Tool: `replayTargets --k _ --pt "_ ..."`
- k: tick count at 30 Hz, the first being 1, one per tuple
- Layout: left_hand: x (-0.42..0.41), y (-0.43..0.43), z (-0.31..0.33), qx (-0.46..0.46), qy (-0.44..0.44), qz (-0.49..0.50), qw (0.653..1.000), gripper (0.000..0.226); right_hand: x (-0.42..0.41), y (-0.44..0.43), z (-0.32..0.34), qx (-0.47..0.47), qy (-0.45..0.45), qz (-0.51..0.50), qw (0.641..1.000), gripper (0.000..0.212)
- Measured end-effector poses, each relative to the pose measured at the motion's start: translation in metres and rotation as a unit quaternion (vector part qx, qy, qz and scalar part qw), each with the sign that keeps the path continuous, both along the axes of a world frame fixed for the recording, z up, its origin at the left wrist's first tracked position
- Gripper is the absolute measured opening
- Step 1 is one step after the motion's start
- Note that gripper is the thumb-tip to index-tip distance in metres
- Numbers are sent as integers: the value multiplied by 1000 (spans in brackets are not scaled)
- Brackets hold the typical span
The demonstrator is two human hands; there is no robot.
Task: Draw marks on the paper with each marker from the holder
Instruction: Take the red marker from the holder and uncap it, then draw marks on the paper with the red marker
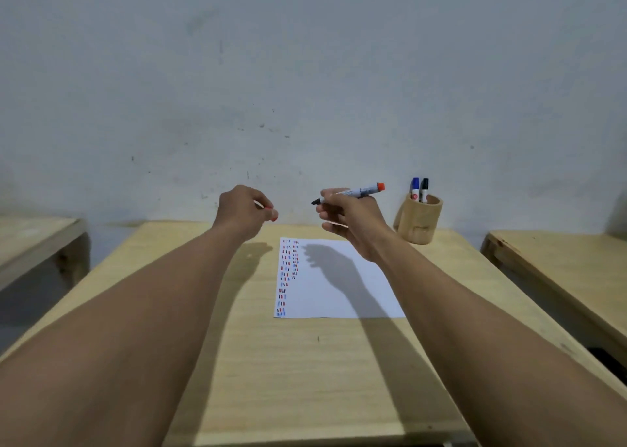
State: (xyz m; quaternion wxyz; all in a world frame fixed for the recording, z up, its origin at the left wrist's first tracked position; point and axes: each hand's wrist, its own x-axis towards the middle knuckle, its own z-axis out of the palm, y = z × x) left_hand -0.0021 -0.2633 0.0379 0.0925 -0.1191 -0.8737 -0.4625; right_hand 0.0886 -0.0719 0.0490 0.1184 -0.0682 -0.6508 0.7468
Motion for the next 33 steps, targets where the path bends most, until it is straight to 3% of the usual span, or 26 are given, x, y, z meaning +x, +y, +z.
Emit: replayTargets --k 4,16,21,28,33 --pt "-2 -6 -29 -30 -2 17 999 15 -4 -5 -24 81 -8 -14 997 2" --pt "2 -4 -72 -115 -2 20 993 31 -13 -19 -63 174 -40 -43 983 21" --pt "12 -4 -69 -172 4 16 985 62 -12 -23 -67 202 -39 -35 978 19" --pt "54 -7 -82 -247 17 62 967 37 -7 -32 -84 285 -63 -96 952 24" --pt "64 -7 -99 -312 38 29 949 42 -1 -36 -94 309 -61 -119 942 19"
